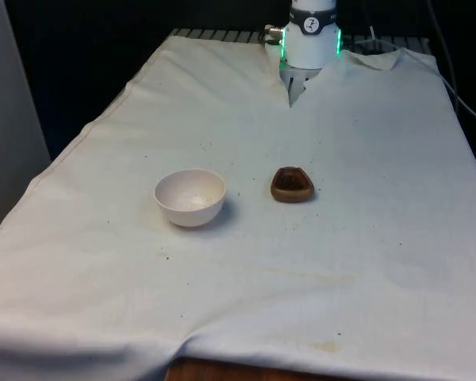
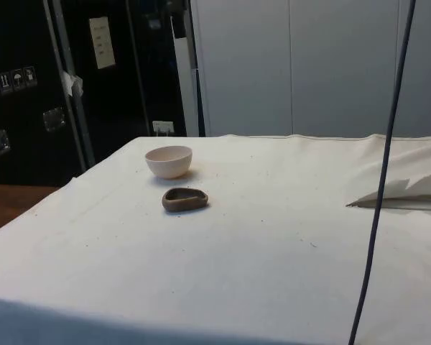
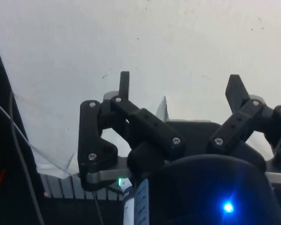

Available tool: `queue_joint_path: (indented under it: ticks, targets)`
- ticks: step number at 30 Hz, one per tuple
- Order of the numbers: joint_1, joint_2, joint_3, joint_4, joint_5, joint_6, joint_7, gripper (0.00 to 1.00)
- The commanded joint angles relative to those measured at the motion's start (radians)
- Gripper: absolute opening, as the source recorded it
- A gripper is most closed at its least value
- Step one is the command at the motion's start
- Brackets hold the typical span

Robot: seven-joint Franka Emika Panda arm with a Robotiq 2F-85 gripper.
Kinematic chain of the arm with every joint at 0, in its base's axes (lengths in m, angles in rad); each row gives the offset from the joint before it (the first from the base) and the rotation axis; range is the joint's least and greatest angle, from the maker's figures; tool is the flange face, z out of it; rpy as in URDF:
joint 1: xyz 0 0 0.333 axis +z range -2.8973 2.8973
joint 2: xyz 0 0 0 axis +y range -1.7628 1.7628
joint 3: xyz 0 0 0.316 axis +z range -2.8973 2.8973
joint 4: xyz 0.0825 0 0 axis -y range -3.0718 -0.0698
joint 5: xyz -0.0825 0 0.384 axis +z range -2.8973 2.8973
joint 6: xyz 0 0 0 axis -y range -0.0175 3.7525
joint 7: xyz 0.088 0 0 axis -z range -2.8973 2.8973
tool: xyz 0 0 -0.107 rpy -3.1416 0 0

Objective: Pour the coffee beans from the cup into the bowl.

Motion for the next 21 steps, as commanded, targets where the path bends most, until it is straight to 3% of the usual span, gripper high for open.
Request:
queue_joint_path:
  ticks: [1,10,11,21]
  targets:
    - [0.000,0.000,0.000,0.000,0.000,0.000,0.000,1.00]
    - [0.003,-0.002,0.026,-0.035,-0.015,0.076,0.041,1.00]
    - [0.001,0.005,0.025,-0.023,-0.008,0.056,0.031,1.00]
    - [0.003,0.004,0.038,-0.092,-0.015,0.171,0.055,1.00]
